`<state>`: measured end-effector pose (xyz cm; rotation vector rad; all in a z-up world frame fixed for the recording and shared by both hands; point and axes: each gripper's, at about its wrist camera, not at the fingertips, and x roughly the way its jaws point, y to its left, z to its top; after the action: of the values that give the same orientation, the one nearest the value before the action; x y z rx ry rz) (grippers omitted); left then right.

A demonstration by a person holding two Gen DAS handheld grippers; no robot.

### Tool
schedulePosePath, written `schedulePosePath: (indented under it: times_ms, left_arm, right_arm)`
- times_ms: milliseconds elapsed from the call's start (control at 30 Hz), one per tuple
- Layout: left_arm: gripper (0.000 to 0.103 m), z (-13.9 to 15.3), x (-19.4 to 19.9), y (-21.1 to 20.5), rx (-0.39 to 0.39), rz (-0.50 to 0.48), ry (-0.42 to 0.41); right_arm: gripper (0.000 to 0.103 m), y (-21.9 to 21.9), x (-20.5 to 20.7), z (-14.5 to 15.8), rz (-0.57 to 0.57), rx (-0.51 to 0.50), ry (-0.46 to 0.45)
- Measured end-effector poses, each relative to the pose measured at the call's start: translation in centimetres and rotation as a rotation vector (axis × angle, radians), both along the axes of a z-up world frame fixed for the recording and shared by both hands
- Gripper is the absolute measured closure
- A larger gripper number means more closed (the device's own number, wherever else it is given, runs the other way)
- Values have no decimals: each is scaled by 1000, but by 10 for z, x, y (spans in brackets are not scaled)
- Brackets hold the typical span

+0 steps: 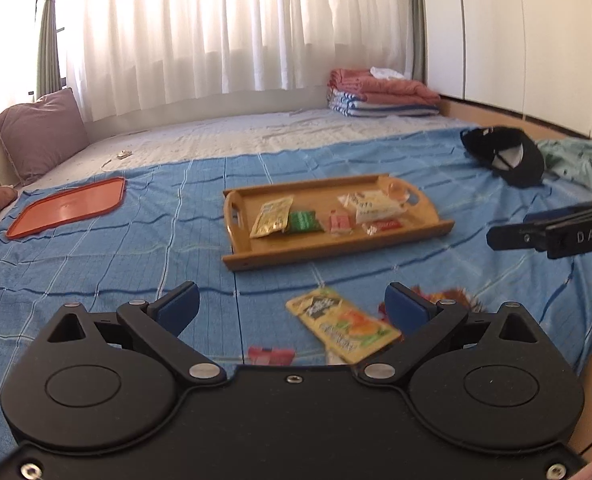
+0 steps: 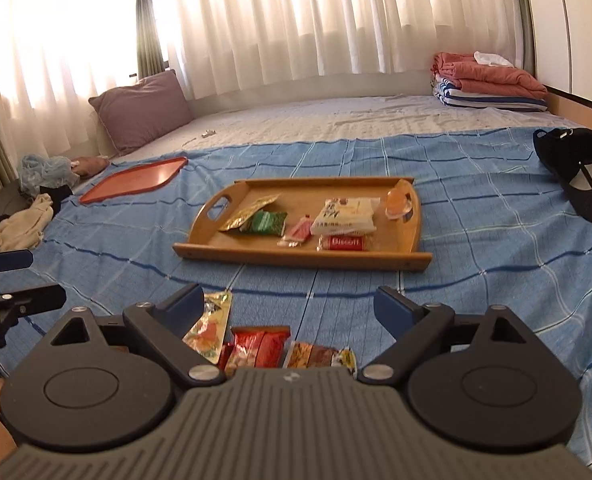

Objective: Organize snacks
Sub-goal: 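Move both tools back to the snack pile, then grasp the red peanut bag with the right gripper while the left grasps the red-wrapped bar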

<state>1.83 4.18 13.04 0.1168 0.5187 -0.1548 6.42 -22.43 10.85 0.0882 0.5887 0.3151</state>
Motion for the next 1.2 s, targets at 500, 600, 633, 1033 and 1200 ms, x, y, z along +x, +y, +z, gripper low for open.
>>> schedulePosePath:
  times_ms: [500, 600, 633, 1033, 1200]
  left_arm:
    - [12, -85, 13, 14, 8, 24, 78]
    - [31, -93, 21, 23, -47, 41, 115]
    - [32, -96, 23, 26, -55, 49, 122]
    - [39, -114, 38, 31, -69, 93, 147]
    - [52, -117, 48, 32, -105, 103, 163]
  right_arm:
    - [25, 52, 0, -68, 41, -86, -2]
    - [28, 61, 1, -75, 38, -127, -16]
    - [29, 63, 1, -77, 33, -139, -20]
    - [38, 77, 4, -92, -1, -194, -39]
    - [38, 79, 7, -96, -4, -191, -30]
